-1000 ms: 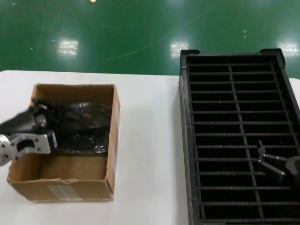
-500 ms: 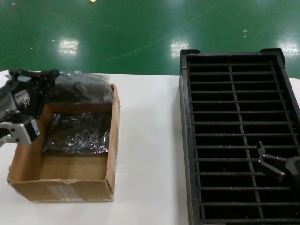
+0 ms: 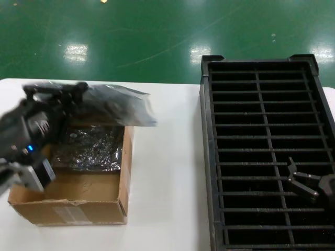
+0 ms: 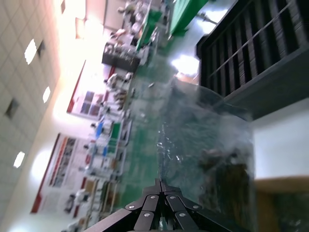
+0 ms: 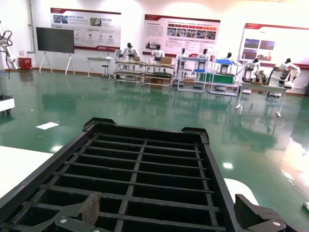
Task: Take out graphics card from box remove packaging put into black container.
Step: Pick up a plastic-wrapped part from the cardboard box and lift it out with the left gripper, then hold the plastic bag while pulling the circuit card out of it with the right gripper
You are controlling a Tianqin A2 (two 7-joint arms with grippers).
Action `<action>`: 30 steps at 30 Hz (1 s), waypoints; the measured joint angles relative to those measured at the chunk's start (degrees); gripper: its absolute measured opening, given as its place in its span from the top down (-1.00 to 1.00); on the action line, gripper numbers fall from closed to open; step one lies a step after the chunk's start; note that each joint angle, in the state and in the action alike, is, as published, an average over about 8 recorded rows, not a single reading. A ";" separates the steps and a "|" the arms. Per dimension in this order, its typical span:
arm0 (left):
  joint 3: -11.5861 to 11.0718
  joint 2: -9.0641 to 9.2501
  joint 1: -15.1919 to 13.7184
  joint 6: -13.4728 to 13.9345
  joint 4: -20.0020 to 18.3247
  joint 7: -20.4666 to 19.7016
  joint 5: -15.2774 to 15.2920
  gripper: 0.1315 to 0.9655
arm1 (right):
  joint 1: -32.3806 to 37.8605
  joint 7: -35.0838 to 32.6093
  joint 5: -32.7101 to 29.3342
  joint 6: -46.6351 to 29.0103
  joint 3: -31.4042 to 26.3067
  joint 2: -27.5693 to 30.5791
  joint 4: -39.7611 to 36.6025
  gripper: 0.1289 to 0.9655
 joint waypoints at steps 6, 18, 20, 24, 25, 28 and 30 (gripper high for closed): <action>-0.15 1.70 2.39 3.11 -1.26 5.58 -3.78 0.98 | 0.00 0.00 0.00 0.00 0.00 0.00 0.00 -1.00; -0.05 2.27 2.92 4.29 -1.39 7.23 -4.83 0.98 | 0.60 1.50 1.21 0.48 -0.35 2.04 1.33 -1.00; -0.05 2.27 2.92 4.29 -1.39 7.23 -4.83 0.98 | 1.22 2.08 1.66 0.09 -0.87 2.76 1.94 -1.00; -0.05 2.27 2.92 4.29 -1.39 7.23 -4.83 0.98 | 3.51 3.28 2.41 -1.99 -2.86 3.85 3.15 -1.00; -0.05 2.27 2.92 4.29 -1.39 7.23 -4.83 0.98 | 4.31 3.61 2.53 -2.74 -3.55 4.03 3.40 -1.00; -0.05 2.27 2.92 4.29 -1.38 7.23 -4.83 0.98 | 7.11 4.87 2.65 -5.11 -6.11 4.47 3.82 -1.00; -0.05 2.27 2.92 4.29 -1.38 7.23 -4.83 0.98 | 9.19 6.09 2.48 -6.68 -8.22 4.88 3.81 -0.98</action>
